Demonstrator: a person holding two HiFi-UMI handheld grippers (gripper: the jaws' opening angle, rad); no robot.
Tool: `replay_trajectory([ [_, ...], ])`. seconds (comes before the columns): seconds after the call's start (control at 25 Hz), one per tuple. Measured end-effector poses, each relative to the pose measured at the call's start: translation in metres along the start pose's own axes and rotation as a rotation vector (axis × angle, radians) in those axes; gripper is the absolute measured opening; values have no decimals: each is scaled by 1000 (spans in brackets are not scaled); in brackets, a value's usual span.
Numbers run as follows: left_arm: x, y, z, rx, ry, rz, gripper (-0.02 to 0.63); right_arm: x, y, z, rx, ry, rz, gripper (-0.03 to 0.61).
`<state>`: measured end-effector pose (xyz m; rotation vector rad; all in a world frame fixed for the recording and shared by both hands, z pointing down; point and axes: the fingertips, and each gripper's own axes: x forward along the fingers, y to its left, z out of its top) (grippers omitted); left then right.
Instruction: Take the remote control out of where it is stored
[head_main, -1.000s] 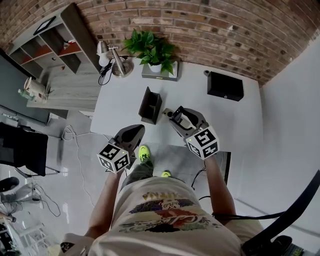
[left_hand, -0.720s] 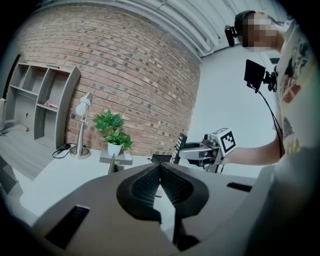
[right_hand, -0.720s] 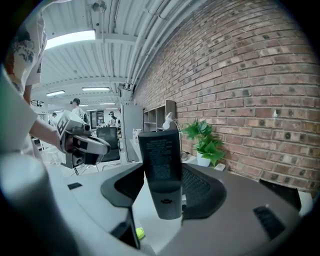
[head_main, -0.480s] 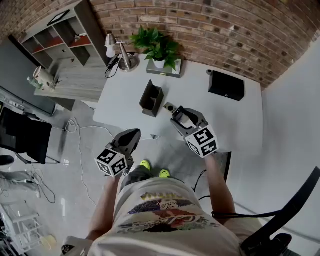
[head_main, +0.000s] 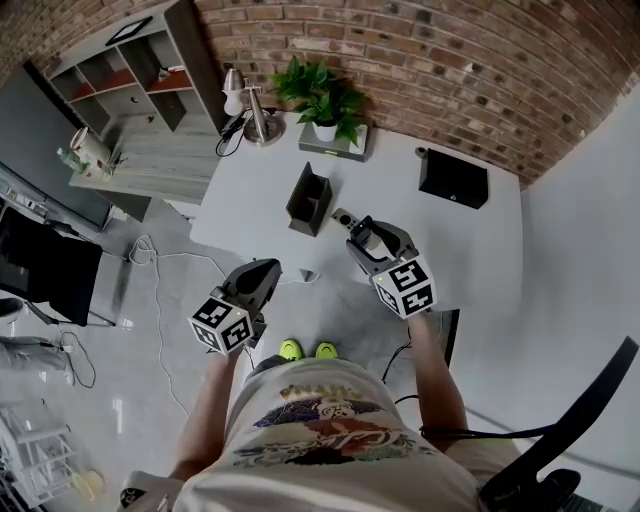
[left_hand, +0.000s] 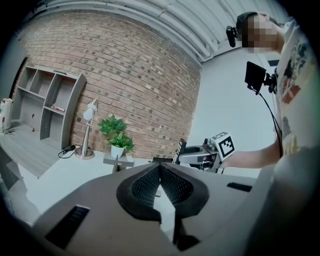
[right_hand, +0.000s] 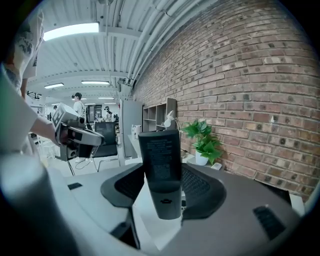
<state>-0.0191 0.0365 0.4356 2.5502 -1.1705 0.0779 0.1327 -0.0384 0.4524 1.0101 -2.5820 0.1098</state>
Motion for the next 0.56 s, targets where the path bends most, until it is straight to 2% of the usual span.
replay_trajectory([
  [0.56,-6,1,1,2,-7,-56,3,6,26,3,-18,18,-18,235],
])
